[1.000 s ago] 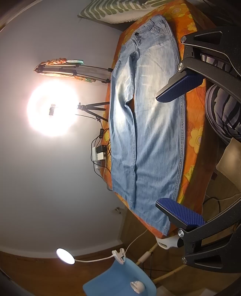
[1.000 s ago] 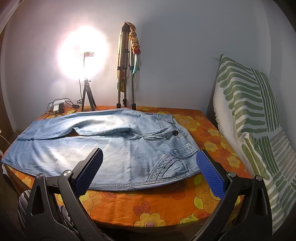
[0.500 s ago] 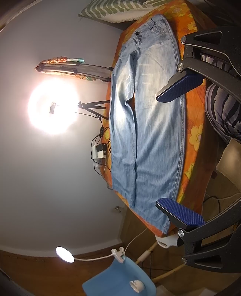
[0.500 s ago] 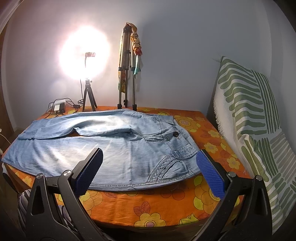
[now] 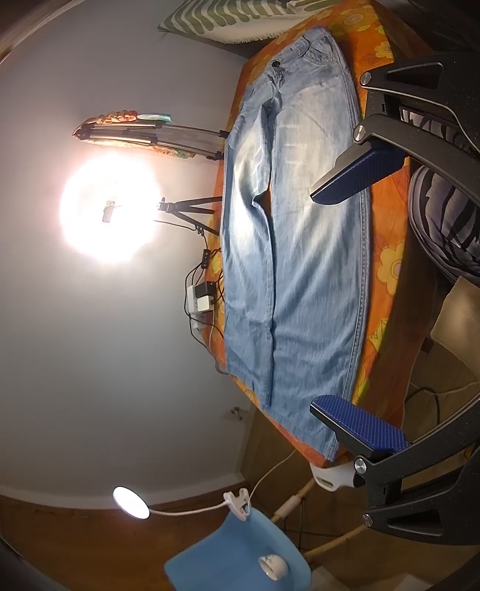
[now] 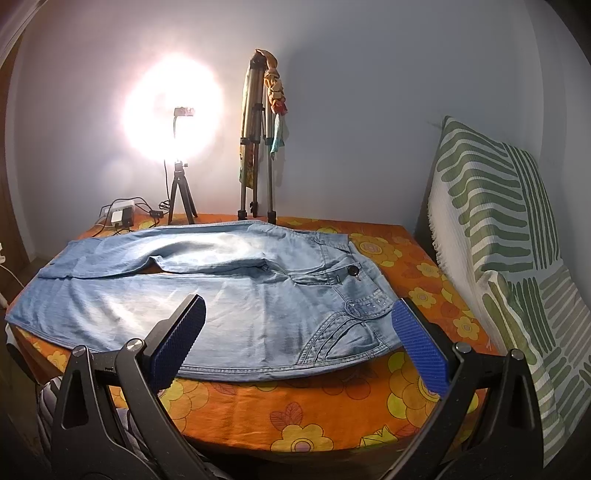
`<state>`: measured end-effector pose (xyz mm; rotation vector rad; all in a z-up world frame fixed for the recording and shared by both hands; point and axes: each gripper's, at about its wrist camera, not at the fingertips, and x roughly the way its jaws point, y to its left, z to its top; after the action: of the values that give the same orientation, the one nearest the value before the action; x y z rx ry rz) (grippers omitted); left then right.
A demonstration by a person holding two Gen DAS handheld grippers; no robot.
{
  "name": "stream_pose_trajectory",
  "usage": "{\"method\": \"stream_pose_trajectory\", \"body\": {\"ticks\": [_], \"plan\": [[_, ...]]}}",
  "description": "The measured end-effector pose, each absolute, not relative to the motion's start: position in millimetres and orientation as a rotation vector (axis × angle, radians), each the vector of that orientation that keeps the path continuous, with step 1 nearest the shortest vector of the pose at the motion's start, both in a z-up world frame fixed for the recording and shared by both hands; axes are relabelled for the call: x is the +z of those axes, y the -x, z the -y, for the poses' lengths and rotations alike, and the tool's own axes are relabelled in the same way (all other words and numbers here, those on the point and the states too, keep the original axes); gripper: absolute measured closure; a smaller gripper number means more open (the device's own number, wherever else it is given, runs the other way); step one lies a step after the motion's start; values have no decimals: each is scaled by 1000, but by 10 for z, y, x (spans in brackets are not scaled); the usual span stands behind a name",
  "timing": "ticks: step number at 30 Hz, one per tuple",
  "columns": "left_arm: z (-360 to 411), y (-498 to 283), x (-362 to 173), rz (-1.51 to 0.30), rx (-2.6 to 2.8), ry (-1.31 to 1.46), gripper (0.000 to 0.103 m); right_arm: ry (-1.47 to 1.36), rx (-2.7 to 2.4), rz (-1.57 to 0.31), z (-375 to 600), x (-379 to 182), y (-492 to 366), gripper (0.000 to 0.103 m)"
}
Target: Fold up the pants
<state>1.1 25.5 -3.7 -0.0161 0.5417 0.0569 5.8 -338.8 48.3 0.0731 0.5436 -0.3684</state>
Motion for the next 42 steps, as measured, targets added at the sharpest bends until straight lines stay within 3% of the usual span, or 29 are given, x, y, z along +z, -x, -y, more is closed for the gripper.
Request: {"method": "stream_pose_trajectory", "body": {"ticks": [22, 27, 38, 42], "plan": [[-853, -268, -27, -606, 132, -25, 1, -1, -172, -484, 3411, 742, -547, 1], [-1084, -356, 61, -611, 160, -4, 14, 46, -109, -481, 3429, 808, -703, 1], [-1692, -849, 675, -598, 152, 40, 28, 100, 73, -473, 3431, 1373, -1235, 1], [-1973, -1243, 1016, -603, 162, 77, 34, 91, 129, -498, 3386, 1621, -1633, 11]]}}
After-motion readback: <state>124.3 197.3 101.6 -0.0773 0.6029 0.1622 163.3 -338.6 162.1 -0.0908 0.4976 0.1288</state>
